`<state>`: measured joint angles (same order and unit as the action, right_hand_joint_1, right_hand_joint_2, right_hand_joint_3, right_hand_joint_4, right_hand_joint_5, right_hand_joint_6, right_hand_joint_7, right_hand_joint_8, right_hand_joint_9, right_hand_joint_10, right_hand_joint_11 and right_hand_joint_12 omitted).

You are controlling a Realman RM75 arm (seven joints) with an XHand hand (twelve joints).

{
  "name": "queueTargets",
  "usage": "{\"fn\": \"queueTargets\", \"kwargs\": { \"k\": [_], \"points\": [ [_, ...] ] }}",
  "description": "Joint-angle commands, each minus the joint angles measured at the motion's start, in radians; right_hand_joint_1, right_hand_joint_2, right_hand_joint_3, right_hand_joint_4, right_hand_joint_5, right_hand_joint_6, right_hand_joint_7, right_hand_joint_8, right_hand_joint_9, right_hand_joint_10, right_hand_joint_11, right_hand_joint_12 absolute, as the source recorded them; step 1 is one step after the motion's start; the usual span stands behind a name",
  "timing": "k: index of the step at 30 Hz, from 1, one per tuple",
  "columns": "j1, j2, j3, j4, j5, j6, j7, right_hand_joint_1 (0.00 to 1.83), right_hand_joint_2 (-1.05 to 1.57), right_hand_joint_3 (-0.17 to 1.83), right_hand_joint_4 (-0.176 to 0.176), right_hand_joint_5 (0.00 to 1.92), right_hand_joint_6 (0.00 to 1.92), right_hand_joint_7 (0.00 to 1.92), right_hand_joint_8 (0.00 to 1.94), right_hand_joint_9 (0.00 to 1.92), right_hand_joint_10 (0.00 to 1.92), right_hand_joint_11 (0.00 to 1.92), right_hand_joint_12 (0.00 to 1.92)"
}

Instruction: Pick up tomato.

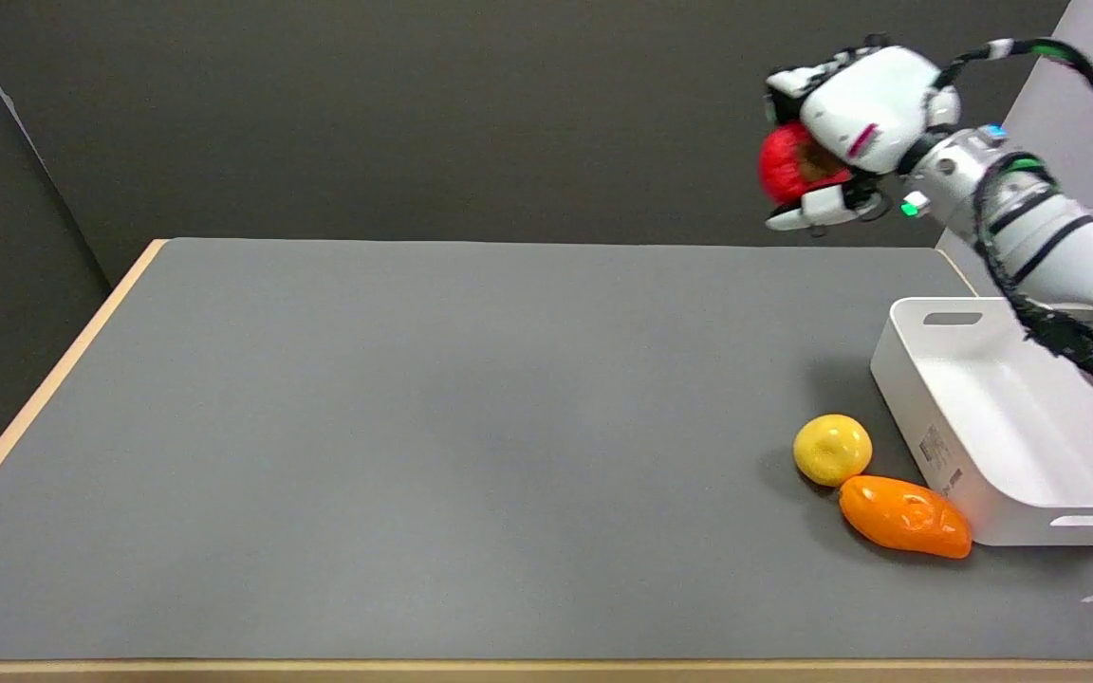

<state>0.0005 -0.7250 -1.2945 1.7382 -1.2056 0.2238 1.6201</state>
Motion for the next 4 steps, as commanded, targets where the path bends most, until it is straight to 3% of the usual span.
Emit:
{"fn": "queueTargets", "kwargs": {
  "k": [1,4],
  "points": [
    [-0.345,-0.054,0.400,-0.017,-0.027,-0.158,0.005,1.34,1.07,0.31,-0.146,0.64,1.56,0.89,1.25,0.74,1.42,0.69,1.70],
    [-0.407,-0.085,0.457,-0.020,-0.025,-0.176,0.007,1.34,1.07,0.31,-0.146,0.64,1.56,0.89,1.25,0.74,1.42,0.69,1.69]
  ]
}}
